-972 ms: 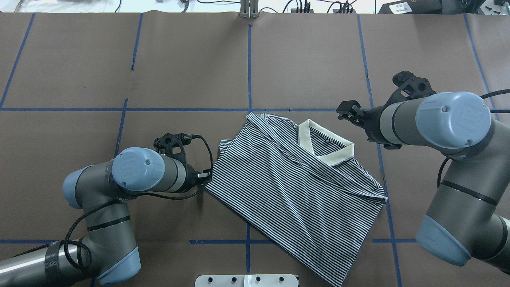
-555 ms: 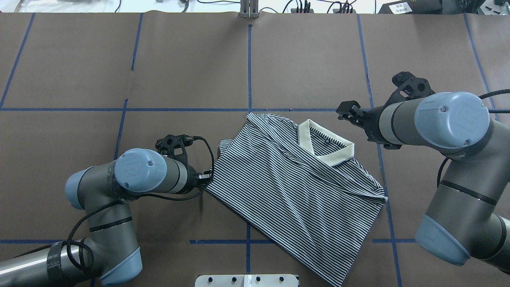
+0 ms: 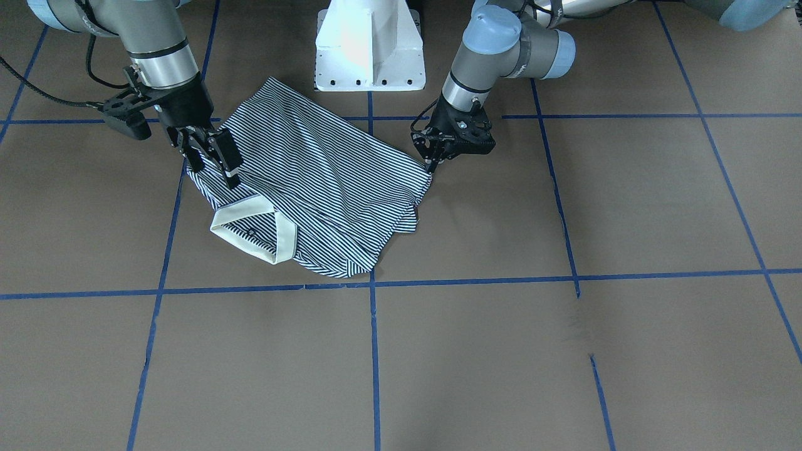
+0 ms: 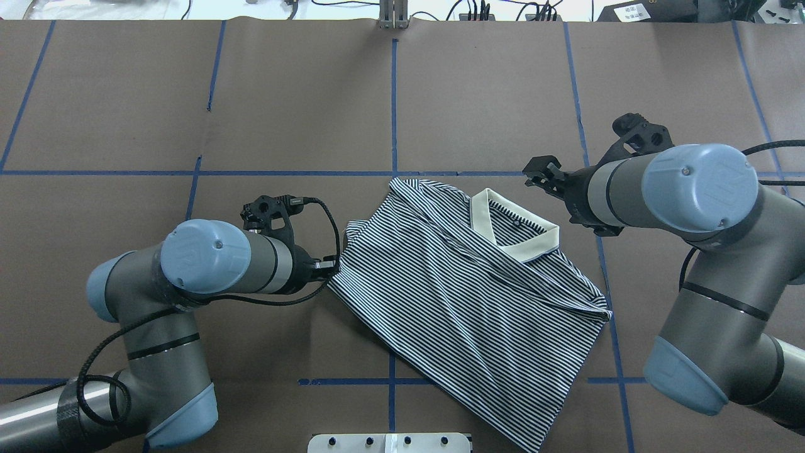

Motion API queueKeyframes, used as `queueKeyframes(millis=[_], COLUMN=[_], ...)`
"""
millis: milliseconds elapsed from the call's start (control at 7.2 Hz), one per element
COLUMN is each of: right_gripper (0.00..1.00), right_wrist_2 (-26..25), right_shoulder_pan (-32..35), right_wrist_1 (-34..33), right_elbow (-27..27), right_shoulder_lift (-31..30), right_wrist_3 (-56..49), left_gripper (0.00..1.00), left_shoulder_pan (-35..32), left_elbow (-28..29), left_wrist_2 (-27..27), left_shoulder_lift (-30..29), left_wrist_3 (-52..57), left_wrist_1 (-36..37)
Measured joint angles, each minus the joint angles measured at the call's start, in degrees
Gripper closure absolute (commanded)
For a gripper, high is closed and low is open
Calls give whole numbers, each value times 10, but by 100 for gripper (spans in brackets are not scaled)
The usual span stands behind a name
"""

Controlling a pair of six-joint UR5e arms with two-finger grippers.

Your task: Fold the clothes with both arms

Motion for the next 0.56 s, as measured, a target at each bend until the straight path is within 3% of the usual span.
queueKeyframes(millis=[278, 555], right_gripper=[0, 0], right_wrist_2=[0, 1], right_shoulder_pan=[-8, -16], right_wrist_1=[16, 82], right_elbow=[-25, -30], right_shoulder_lift=[25, 29], right_wrist_3=[19, 41], left_gripper=[100, 100], left_shoulder_pan=[-42, -98], left_elbow=[-2, 55], left_wrist_2=[3, 4], left_shoulder_lift=[2, -11], left_wrist_3=[59, 88], left_wrist_1=[15, 0])
